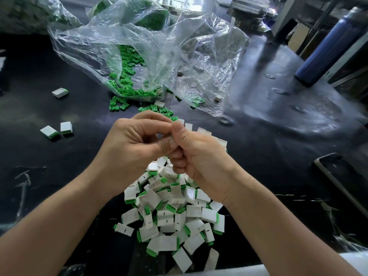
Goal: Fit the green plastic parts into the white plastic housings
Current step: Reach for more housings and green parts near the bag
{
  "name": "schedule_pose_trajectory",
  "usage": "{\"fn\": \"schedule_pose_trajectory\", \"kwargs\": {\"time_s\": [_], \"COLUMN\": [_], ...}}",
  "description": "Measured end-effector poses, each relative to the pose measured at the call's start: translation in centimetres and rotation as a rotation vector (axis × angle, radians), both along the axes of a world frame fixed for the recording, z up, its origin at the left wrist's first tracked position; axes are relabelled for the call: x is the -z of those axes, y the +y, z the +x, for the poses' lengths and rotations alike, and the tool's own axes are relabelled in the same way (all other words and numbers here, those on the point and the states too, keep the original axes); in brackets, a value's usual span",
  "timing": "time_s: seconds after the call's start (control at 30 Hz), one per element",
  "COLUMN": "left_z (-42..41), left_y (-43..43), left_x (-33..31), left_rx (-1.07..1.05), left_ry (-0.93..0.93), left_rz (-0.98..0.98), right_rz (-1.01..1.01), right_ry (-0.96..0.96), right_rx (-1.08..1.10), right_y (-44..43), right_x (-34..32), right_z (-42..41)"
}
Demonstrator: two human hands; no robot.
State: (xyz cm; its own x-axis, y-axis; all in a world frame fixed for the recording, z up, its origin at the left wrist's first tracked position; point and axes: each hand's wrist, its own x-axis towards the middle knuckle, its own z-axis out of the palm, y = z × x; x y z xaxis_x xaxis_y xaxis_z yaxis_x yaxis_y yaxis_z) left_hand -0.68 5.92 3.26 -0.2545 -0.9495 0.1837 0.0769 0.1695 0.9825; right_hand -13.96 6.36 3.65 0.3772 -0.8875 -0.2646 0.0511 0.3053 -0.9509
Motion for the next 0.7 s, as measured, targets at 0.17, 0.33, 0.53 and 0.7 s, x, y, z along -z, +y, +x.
{"fn": "schedule_pose_trajectory", "kwargs": {"time_s": [0.17, 0.33, 0.53, 0.7], "left_z": [0.0, 0.1, 0.4, 0.3], "left_y": [-0.1, 0.0, -0.1, 0.1], "left_x": [-0.3, -0.6, -0.8, -1.1], "left_rx": [0.006, 0.023, 0.035, 0.024], "left_ry": [0.059, 0.049, 0.001, 0.02], "left_rz": [0.014, 0.031, 0.145, 0.175], "right_rz": [0.107, 0.131, 0.109, 0.093], "right_ry": [-0.105, -0.14, -0.121, -0.11], "right_rx": [-0.124, -0.138, -0.113, -0.119], "right_y": [-0.6, -0.8, -0.9, -0.9], "right_x": [-0.6, -0.7, -0.4, -0.3], "right_z": [-0.8, -1.3, -1.4, -1.3]}}
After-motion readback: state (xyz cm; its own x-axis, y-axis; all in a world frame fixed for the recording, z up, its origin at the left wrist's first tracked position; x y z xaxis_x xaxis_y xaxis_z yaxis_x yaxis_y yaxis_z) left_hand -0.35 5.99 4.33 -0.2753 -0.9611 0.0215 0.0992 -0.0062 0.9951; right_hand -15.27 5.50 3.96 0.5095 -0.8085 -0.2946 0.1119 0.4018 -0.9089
